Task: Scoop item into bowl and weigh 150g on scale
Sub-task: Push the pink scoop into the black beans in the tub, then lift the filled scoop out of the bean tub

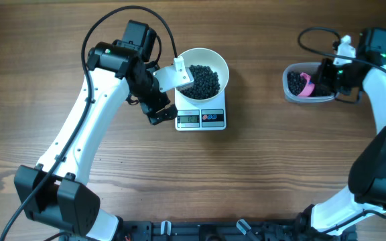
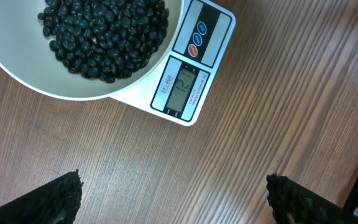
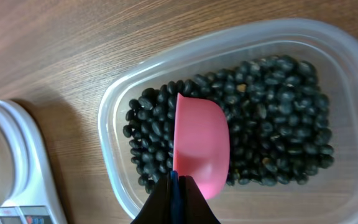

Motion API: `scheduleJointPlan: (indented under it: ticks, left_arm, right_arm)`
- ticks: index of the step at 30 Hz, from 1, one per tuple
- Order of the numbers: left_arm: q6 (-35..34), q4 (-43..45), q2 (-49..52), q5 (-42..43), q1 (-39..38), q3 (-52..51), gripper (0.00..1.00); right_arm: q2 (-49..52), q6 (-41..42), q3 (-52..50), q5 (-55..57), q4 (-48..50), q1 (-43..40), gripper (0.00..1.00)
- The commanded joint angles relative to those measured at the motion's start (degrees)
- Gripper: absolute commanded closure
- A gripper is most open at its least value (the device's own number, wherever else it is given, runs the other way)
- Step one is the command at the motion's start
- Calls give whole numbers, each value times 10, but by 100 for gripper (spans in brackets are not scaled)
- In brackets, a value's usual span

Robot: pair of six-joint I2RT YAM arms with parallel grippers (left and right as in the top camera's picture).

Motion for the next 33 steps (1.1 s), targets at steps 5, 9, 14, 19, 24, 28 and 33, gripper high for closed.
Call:
scheduleJointPlan:
  ticks: [5, 9, 14, 19, 24, 28, 33]
  left_arm:
    - [7, 2, 8, 1, 3, -4, 0]
    - [7, 2, 8, 1, 3, -4, 0]
    - [7, 2, 8, 1, 3, -4, 0]
    - [7, 2, 8, 1, 3, -4, 0]
    - [7, 2, 8, 1, 3, -4, 0]
    - [7, 2, 8, 1, 3, -4, 0]
    - [7, 2, 8, 1, 3, -4, 0]
  right_arm:
    - [11, -47, -5, -211, -4, -88, 96]
    - [11, -63, -5, -259, -12, -125, 96]
    - [11, -78, -5, -268, -33, -147, 96]
    - [10, -92, -5, -350, -34, -148, 96]
    - [10, -93, -5, -370, -34, -148, 95]
    - [10, -109, -5, -439, -35, -148, 96]
    - [10, -109, -5, -472, -34, -122, 96]
